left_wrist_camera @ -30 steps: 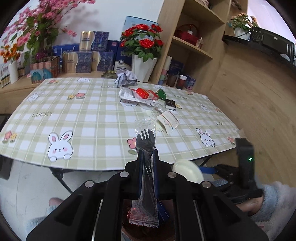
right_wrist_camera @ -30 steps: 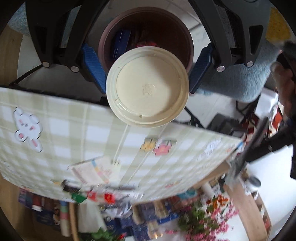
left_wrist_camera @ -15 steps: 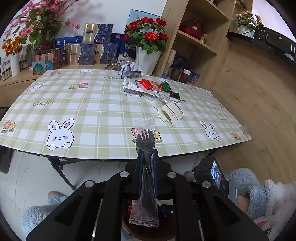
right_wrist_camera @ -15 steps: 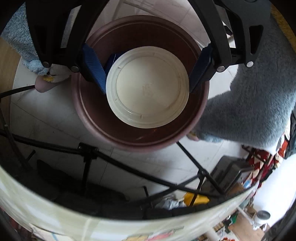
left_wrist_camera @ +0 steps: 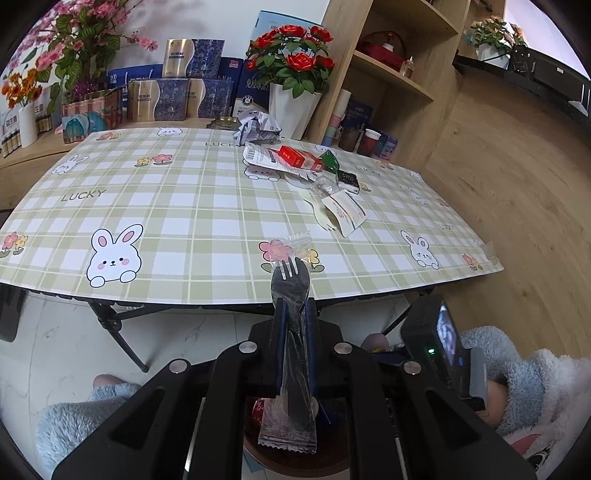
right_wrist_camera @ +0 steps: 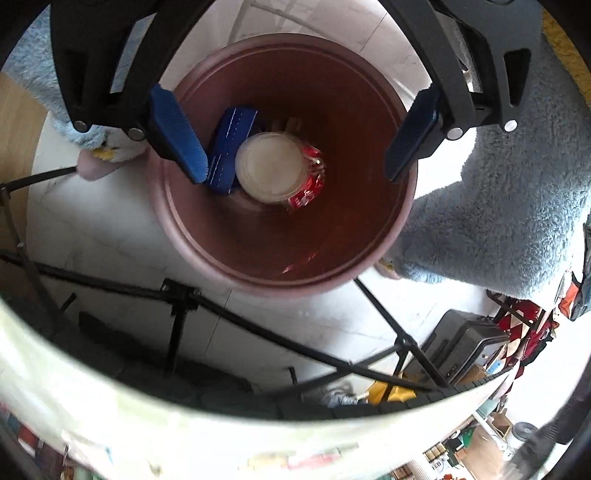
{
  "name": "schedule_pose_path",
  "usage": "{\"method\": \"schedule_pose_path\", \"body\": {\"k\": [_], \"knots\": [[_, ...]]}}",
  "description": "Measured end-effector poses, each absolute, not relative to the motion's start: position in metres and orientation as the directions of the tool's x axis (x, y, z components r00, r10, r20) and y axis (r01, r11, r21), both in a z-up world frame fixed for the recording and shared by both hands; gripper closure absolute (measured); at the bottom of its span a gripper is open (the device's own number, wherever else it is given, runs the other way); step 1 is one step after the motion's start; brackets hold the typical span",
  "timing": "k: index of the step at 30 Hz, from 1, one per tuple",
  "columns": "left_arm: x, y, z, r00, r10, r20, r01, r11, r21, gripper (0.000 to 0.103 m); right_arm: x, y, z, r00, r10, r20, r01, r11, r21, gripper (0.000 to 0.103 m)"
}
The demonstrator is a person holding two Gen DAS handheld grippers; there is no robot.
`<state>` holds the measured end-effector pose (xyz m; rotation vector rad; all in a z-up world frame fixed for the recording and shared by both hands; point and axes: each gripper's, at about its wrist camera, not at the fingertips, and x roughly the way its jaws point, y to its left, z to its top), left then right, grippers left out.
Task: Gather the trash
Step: 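Lower the black spork into the bin and open the left gripper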
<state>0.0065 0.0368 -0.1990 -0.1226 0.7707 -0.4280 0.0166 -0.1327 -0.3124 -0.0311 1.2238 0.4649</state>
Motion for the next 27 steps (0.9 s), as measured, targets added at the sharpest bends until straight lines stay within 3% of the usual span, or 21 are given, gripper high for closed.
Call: {"method": "schedule_pose_path", "body": {"k": [12, 17, 27], "knots": [[0.013, 0.023, -0.234, 0.539, -0.410, -0.736, 0.349, 0.904, -0.248, 0.093, 0.010, -0.167, -0.228, 0.592, 0.303, -0.747, -0.282, 0.946, 0.161, 0.006], [0.015, 0.009, -0.254, 0.502, -0.376, -0.779, 0.381, 0.905, -0.191, 0.093, 0.009, -0.188, -0.222, 0.648, 0.325, -0.689, -0.230, 0.946, 0.230, 0.006], [0.020, -0.026, -0.295, 0.383, -0.313, -0.869, 0.483, 0.870, -0.100, 0.093, 0.007, -0.203, -0.224, 0.755, 0.184, -0.629, -0.121, 0.982, 0.142, 0.006]]}}
